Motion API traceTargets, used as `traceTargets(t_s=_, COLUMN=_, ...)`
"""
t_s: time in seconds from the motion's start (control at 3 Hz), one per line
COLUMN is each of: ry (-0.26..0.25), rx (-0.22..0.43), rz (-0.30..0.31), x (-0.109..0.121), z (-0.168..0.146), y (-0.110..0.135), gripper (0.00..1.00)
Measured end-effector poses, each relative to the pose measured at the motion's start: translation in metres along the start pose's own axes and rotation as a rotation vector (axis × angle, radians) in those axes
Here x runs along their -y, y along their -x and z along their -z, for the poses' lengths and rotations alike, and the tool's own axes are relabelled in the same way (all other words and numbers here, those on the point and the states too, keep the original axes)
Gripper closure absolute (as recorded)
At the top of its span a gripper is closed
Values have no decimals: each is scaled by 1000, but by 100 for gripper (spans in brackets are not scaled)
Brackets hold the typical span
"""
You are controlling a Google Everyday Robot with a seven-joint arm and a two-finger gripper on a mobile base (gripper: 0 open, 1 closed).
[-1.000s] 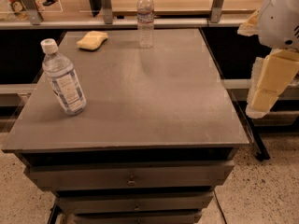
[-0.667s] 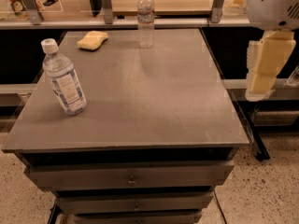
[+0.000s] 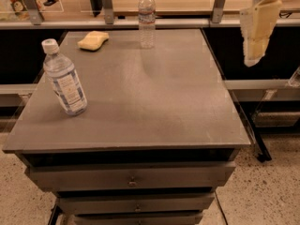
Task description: Move sponge near blue plastic bottle
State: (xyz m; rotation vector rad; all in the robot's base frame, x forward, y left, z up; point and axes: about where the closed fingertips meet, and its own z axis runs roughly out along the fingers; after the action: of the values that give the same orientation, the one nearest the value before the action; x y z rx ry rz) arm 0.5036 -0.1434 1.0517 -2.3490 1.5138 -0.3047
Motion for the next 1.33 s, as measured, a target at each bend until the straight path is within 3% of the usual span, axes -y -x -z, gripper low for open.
traceTargets(t_s=0.33, ry=-16, rx=52, rz=222, x=17, z=2, y=17, gripper=0)
traceTargets(t_s=0.67, ry=-39, rx=44, rz=411, x=19, z=-1, y=34, gripper=0)
traceTargets(t_s=1.33, ry=-94, rx=32, rz=447, x=30, z=4, y=38, gripper=0)
